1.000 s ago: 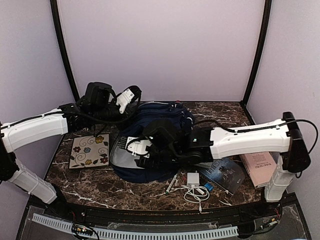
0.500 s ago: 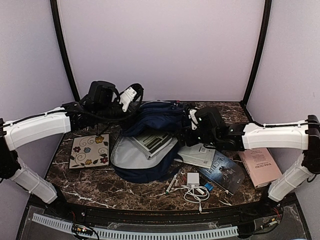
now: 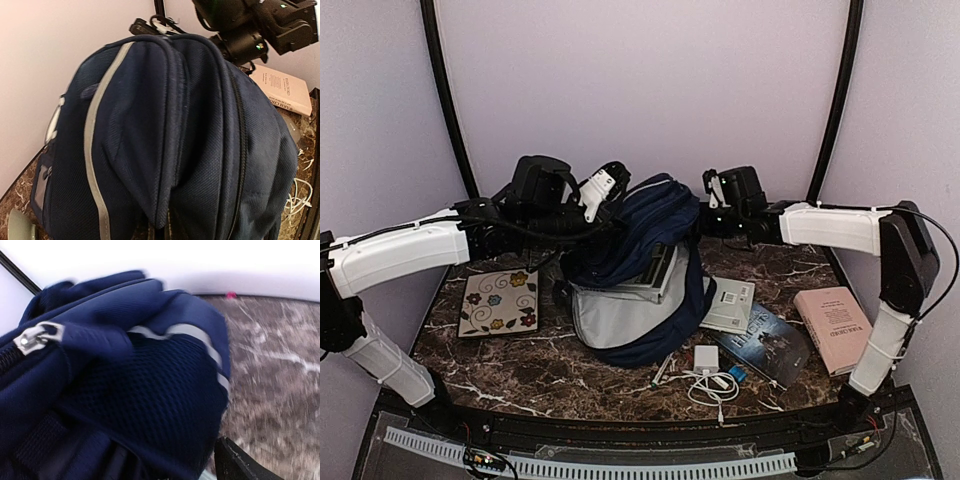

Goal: Pack the student bag
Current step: Adjust the student bag at the center of the board.

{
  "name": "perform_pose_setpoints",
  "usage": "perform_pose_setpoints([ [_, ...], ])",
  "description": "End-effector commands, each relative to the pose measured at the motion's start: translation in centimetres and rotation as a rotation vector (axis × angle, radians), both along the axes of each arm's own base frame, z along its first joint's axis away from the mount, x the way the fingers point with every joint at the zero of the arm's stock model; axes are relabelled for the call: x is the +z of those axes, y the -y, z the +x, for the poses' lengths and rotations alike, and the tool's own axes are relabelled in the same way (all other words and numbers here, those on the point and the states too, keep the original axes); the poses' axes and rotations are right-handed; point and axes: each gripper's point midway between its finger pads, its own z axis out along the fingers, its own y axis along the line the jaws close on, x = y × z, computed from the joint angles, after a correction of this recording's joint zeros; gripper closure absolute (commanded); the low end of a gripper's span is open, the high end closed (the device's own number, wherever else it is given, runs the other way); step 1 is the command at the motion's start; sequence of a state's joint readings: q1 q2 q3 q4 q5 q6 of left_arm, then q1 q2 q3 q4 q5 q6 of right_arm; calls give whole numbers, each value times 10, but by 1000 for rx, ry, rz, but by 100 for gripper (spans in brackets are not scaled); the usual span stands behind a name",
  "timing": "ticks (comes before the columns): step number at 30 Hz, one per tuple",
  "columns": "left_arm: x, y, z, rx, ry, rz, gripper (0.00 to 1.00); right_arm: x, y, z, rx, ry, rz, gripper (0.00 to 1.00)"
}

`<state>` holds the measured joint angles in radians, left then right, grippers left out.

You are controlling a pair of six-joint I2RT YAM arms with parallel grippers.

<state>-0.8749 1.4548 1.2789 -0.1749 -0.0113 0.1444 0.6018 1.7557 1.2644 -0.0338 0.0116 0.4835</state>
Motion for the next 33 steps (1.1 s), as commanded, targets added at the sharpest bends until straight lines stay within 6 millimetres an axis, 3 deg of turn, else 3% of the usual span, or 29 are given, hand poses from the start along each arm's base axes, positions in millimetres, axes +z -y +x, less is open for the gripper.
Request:
perform_pose_setpoints([
  [1,105,28,-31,-162,122,-303,100,32,-18,34,70,48,68,20],
  [5,97,30,-27,-148,119,-301,100,28,-28,40,131,-6,66,21],
  [8,82,25,-13,-76,122,-267,100,22,-25,25,161,-36,67,22],
  [14,61,-1,29,146,67,-312,100,23,0,-7,127,-51,58,23],
  [19,58,-1,39,183,23,-397,100,26,29,-31,47,-65,-11,26],
  [21,58,2,42,192,8,-424,100,38,31,-49,33,-52,-4,28],
  [23,53,3,42,196,-10,-431,100,41,25,-70,21,-65,23,29],
  [25,52,1,42,203,-11,-434,100,30,11,-97,31,-98,76,31],
  [28,56,-3,38,199,5,-446,100,19,-16,-119,39,-159,252,38],
  [30,56,-3,35,186,7,-441,100,12,-27,-121,13,-191,332,47],
  [33,46,-4,32,179,-4,-435,100,8,-32,-105,-63,-169,384,55],
])
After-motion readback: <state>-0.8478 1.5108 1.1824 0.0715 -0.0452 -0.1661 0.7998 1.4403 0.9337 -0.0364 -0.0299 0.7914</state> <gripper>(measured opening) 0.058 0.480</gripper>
